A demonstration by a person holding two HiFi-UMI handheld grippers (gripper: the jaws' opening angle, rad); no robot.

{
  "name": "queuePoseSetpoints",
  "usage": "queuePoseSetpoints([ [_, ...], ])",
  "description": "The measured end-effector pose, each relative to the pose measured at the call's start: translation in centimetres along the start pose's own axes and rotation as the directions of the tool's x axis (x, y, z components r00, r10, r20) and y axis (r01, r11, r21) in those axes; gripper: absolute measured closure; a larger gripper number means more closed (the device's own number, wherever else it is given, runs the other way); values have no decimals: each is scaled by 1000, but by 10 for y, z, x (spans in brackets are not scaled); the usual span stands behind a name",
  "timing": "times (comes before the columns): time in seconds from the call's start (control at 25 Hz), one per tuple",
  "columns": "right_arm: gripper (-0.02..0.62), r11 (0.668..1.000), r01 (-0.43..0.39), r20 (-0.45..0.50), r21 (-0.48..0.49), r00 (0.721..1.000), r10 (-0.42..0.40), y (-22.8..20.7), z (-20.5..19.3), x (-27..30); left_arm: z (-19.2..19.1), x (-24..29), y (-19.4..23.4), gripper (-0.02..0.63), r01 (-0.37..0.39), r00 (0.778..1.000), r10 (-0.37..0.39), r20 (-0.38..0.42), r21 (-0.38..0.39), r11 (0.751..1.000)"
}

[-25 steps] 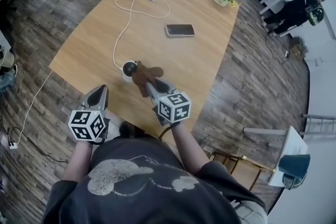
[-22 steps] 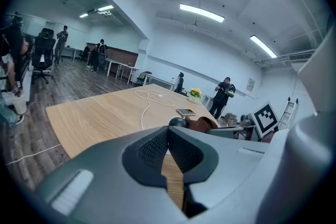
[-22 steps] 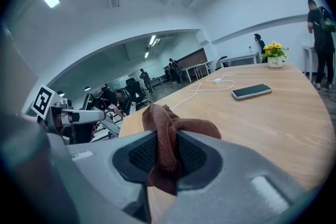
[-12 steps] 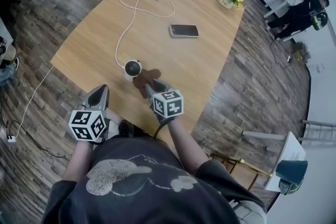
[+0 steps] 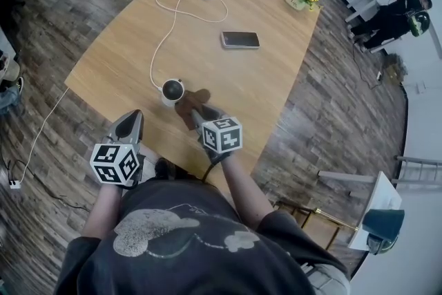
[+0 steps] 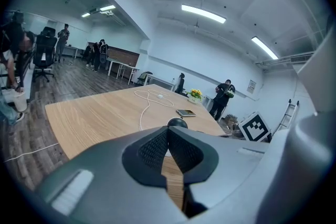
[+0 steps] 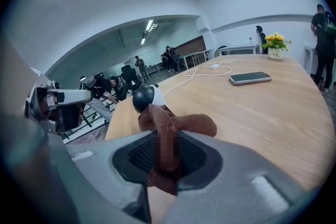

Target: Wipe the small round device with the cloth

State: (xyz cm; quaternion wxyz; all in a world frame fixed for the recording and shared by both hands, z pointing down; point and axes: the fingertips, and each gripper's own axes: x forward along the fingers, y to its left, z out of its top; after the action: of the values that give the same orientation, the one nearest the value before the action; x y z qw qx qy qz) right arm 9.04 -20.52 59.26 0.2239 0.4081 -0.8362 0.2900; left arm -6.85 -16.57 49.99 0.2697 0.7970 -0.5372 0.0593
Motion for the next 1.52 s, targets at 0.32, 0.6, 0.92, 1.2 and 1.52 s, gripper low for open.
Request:
queuePoseSetpoints([
  [0.32, 518, 997, 69, 131, -29, 989, -64, -15, 33, -41, 2, 4, -5, 588, 20, 1000, -20, 5, 5, 1000],
  [0.6, 518, 995, 73, 231, -67, 971, -56, -12, 76, -72, 7, 6, -13, 588, 49, 999, -49, 7, 16, 999],
  [0.92, 518, 995, 13, 209, -98, 978, 8, -11, 103, -53, 13, 10, -23, 588, 67, 998, -68, 13, 37, 997],
  [1.2, 518, 990, -27, 148, -137, 988, 47, -4, 99, -11, 15, 5, -16, 588, 29, 999, -30, 25, 24, 999],
  [1.52, 518, 993, -44, 67, -105, 996, 51, -15, 82, 21, 13, 4, -10, 588, -5, 1000, 4, 23, 13, 1000],
])
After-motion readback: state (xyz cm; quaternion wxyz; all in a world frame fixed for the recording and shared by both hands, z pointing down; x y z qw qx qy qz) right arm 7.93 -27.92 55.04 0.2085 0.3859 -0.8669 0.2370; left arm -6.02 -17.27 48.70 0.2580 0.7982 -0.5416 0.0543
